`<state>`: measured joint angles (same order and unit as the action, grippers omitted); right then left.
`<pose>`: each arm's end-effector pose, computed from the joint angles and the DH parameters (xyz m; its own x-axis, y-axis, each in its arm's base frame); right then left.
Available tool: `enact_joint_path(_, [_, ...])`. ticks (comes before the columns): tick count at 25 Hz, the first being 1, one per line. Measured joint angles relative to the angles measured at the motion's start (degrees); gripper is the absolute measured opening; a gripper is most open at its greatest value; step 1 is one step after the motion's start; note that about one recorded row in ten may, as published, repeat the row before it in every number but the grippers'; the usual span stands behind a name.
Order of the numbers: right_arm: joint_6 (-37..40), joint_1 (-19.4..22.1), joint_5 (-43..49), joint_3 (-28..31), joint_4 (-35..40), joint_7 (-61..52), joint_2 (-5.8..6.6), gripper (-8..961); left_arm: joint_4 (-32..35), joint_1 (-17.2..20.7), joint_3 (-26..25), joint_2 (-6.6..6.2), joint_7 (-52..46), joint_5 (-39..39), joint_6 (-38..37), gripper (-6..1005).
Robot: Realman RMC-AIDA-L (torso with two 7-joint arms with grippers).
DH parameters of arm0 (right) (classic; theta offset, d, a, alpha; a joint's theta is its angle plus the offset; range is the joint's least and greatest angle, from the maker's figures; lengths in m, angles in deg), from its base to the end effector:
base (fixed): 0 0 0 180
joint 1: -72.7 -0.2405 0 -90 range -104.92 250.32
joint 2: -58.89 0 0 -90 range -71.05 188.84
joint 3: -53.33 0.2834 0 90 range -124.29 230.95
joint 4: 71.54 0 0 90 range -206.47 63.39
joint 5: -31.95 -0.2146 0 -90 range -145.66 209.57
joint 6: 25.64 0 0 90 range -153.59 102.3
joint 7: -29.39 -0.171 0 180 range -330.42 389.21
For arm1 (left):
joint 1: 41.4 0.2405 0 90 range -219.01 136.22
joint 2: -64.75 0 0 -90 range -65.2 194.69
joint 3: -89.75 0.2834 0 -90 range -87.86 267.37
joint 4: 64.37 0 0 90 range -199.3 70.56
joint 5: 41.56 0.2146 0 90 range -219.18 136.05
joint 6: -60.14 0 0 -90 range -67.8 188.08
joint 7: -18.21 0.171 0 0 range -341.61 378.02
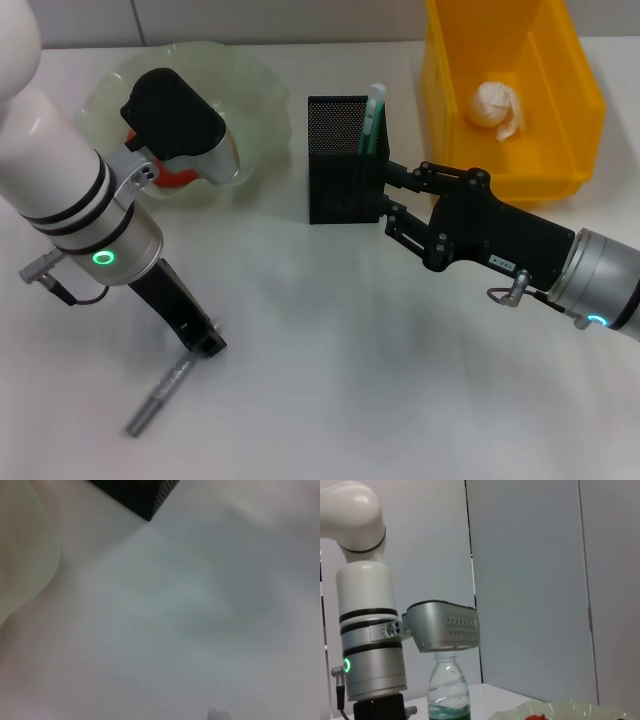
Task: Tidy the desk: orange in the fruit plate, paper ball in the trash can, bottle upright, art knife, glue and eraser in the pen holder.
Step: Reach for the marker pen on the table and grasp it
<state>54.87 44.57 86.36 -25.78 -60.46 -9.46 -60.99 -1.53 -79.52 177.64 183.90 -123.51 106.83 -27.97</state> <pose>0.2587 0.3269 -0.1033 0.6887 -0.0507 -0.7233 -0.4008 -0.8579 -0.3215 -0.2384 0.3557 -0.0836 0.6906 0.5699 -0.4452 0.4870 -0.8216 -0.2963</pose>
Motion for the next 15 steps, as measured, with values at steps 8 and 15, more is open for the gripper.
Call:
enact_joint_path(8, [0.00, 0.00, 0.00, -0.02, 0.00, 0.00, 0.00, 349, -0.06, 0.14, 0.73, 0.02, -0.10, 0.36, 0.74, 335])
enact_joint_path(15, [0.00, 0.00, 0.00, 0.09, 0.00, 0.00, 0.00, 349, 0.62, 0.47, 1.54, 0.03, -0.15, 0.66, 1.21, 305])
